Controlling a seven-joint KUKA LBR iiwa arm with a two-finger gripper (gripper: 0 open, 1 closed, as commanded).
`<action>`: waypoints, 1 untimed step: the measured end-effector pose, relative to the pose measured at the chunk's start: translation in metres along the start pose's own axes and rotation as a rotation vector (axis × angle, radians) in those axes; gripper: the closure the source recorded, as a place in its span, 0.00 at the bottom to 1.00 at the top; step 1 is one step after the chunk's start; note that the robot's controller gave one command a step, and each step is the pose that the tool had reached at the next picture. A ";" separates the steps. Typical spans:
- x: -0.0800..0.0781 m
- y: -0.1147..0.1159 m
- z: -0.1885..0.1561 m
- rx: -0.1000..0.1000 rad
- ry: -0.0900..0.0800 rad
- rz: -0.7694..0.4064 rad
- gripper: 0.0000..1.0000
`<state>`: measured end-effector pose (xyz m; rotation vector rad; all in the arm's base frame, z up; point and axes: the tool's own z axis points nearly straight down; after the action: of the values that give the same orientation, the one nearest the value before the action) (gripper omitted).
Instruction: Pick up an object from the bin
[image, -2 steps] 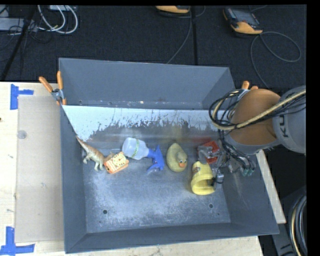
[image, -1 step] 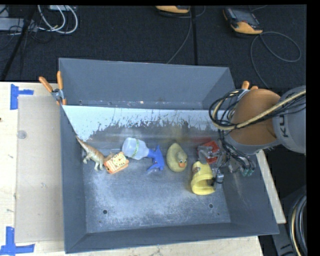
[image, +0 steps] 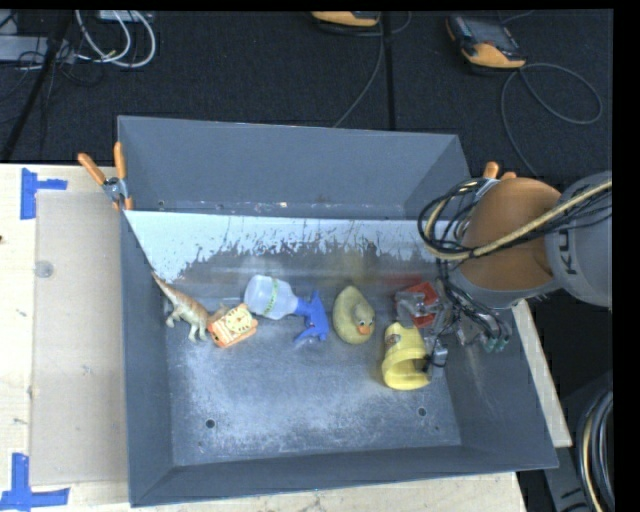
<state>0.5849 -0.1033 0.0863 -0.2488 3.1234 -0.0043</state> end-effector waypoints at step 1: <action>0.000 0.000 0.000 0.000 0.000 0.000 1.00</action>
Offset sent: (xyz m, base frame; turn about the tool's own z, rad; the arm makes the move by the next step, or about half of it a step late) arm 0.0000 0.0000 0.0000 0.0000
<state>0.5849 -0.1033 0.0863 -0.2492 3.1233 -0.0043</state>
